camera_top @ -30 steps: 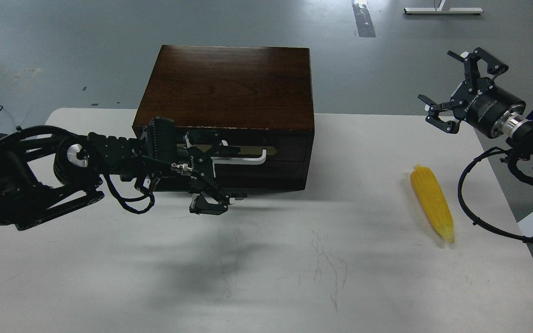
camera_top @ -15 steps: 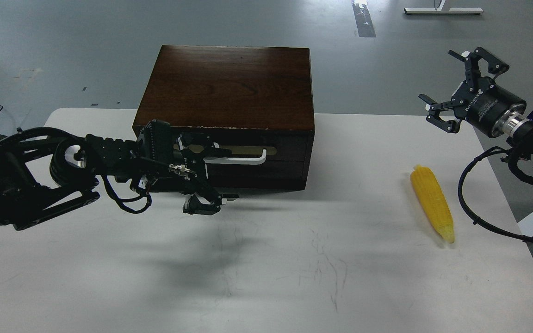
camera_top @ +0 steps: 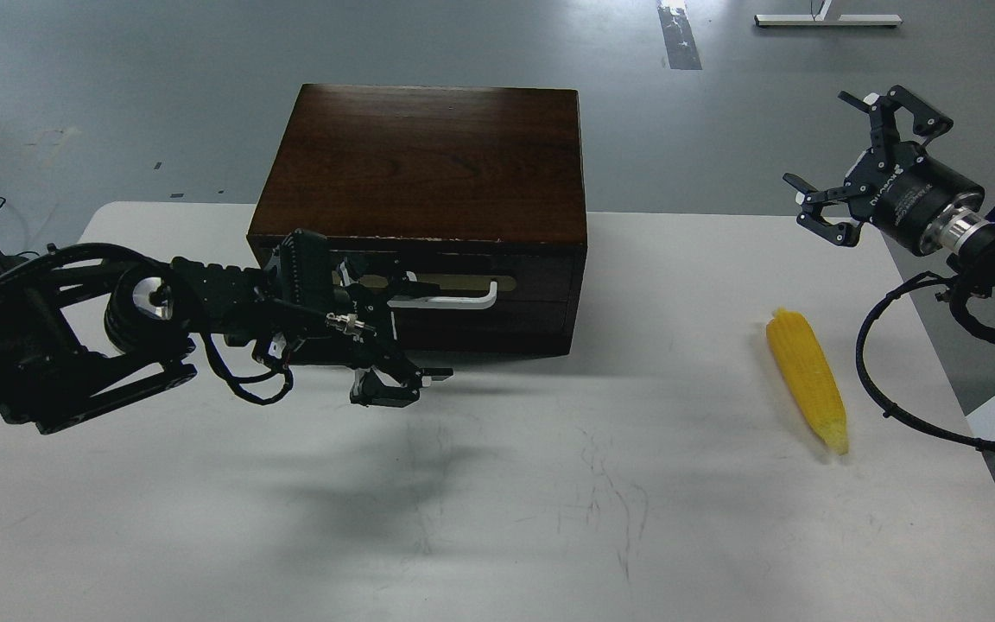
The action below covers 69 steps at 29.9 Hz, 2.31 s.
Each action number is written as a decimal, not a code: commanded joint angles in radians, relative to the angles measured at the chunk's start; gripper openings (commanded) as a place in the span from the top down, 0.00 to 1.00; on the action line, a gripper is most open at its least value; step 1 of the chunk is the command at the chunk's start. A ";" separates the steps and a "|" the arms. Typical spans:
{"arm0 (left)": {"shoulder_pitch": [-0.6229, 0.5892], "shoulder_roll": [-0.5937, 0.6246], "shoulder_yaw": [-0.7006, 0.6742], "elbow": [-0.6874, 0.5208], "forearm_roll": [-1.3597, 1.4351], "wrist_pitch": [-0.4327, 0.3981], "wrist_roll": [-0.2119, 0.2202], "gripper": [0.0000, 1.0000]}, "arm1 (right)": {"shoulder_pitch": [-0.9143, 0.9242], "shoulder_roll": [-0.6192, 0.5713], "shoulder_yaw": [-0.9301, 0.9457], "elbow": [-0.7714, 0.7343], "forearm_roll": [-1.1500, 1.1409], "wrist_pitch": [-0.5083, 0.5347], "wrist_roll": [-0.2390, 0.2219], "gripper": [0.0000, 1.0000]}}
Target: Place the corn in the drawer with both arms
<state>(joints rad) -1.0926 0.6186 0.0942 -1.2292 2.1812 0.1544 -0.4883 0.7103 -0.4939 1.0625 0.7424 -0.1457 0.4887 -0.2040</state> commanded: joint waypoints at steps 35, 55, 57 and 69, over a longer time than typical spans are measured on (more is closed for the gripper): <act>0.045 0.151 0.016 -0.243 0.001 -0.021 0.000 0.01 | 0.003 0.000 -0.006 -0.001 -0.002 0.000 -0.002 0.00; 0.102 0.184 0.007 -0.266 0.001 -0.021 0.000 0.02 | 0.015 0.000 -0.007 -0.001 -0.002 0.000 -0.005 0.00; 0.102 0.187 0.007 -0.276 0.001 -0.021 0.000 0.01 | 0.015 0.000 -0.007 -0.001 -0.002 0.000 -0.005 0.00; 0.088 0.201 0.007 -0.300 0.001 -0.036 0.000 0.02 | 0.017 0.000 -0.006 -0.003 -0.002 0.000 -0.005 0.00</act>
<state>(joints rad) -0.9914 0.8214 0.1005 -1.5292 2.1813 0.1333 -0.4889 0.7261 -0.4939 1.0561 0.7409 -0.1472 0.4887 -0.2086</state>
